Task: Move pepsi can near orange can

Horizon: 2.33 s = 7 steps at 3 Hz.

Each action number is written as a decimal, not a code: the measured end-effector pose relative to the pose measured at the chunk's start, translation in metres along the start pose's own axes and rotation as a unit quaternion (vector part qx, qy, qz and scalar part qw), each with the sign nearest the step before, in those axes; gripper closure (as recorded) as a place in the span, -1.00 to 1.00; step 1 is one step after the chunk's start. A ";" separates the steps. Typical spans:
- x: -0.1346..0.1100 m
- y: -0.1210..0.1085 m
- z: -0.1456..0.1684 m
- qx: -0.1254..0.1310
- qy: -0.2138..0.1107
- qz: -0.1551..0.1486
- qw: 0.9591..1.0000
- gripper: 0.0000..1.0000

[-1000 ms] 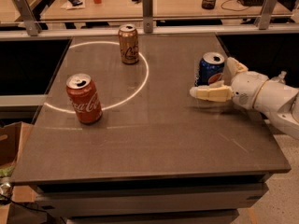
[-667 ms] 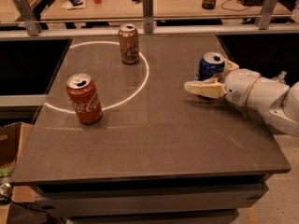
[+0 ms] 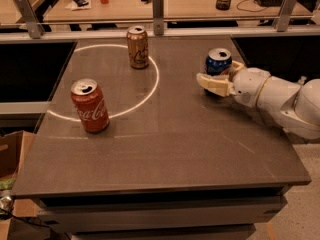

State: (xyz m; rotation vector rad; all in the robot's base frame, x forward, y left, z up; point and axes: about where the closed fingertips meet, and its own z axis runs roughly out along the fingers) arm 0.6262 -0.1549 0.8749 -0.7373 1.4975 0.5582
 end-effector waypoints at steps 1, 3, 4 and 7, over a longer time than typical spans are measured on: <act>-0.005 0.005 0.016 -0.012 -0.015 -0.001 1.000 0.74; -0.018 0.022 0.076 -0.040 -0.020 0.018 0.999 1.00; -0.018 0.032 0.105 -0.060 -0.004 0.019 0.998 1.00; -0.014 0.055 0.175 -0.087 0.006 -0.016 0.996 0.65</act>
Offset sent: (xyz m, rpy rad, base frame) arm 0.0365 0.0698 0.0134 0.1085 -0.0162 0.0669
